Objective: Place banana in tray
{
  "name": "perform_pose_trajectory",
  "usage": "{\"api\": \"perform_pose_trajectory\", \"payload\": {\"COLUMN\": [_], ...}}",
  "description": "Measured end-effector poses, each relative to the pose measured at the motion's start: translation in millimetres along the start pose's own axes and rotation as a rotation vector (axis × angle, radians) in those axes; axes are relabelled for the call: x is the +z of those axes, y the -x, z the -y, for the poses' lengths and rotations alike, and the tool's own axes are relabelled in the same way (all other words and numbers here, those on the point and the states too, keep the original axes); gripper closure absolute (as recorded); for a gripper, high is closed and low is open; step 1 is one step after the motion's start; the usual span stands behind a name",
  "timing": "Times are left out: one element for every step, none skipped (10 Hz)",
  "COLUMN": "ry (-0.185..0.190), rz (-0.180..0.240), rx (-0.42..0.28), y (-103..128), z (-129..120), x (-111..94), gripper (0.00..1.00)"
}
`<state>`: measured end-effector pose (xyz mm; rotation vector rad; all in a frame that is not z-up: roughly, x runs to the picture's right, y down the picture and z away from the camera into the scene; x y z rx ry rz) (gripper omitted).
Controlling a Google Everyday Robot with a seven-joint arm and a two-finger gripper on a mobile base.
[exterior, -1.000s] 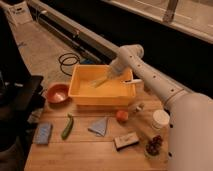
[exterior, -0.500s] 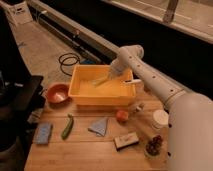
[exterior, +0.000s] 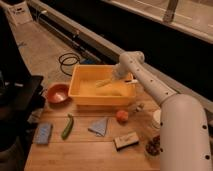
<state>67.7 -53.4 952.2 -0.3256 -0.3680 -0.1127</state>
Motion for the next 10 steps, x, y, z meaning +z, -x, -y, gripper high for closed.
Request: {"api": "perform_pose_trajectory", "payload": {"ry": [0.008,0.02,0.041,0.057,0.07,0.08,0.085,0.086,0.085,0.085], "rz": [-0.011,-0.027,-0.048,-0.059,-0.068,-0.076,-0.08,-0.078,-0.078,-0.078], "rx": [0.015,0.035,0.055,0.07,0.083,0.095,0.108,0.109,0.11,0.11], "y": [-5,-13,-22,-26,-31,-35,-40,-41,-42,-42], "z": [-1,-3,-7,-9,-11,-14,-16,-17,-17,-17], "x": [6,13,22,29,35,38,39,40,40,40], "gripper": [0.63,0.53,0.4,0.31,0.23,0.2,0.2,0.2,0.2,0.2]}}
